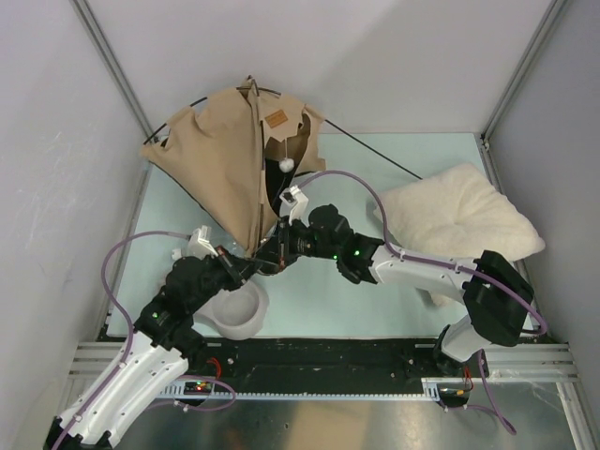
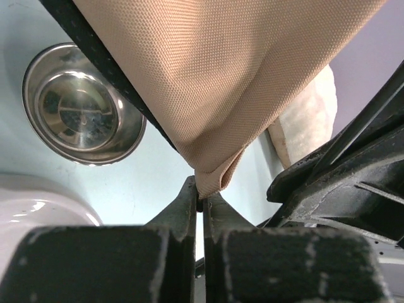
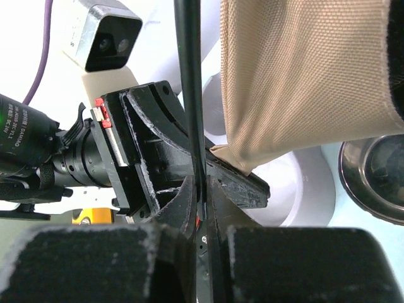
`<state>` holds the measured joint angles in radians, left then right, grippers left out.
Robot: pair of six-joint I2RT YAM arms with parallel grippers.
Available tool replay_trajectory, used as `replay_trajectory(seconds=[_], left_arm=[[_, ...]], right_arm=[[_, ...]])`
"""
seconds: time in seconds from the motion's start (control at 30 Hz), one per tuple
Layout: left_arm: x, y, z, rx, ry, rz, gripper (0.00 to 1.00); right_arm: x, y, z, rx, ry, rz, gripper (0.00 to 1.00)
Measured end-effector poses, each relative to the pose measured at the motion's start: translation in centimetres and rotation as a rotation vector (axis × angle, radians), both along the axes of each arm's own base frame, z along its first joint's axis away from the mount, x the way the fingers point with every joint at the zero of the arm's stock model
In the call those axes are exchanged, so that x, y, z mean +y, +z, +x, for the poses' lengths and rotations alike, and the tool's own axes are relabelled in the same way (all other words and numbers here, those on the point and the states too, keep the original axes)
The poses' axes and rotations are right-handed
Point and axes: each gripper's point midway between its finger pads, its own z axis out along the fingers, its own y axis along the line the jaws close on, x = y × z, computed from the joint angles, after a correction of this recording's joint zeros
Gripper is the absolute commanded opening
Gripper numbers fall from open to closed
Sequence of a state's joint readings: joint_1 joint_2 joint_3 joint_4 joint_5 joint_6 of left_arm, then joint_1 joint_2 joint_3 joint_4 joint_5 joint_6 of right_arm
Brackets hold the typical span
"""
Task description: Set up the pet tent
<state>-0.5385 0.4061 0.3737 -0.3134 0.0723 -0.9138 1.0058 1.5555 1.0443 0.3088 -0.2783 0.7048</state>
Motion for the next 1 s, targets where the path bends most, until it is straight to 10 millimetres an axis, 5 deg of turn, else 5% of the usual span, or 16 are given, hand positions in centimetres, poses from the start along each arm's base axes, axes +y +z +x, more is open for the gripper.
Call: replay_trajectory(seconds=[0.53, 1.0], left_arm=[[0.5, -0.5, 1.1, -0.088, -0.025, 0.129, 0.00], [0.7, -0.8, 1.5, -0.084, -0.004, 0.144, 0.00]], right_arm=[[1.0, 1.8, 1.4, 0.038, -0.021, 0.059, 0.00], [1.7, 1.2, 4.1, 0.032, -0.086, 0.056, 0.00]])
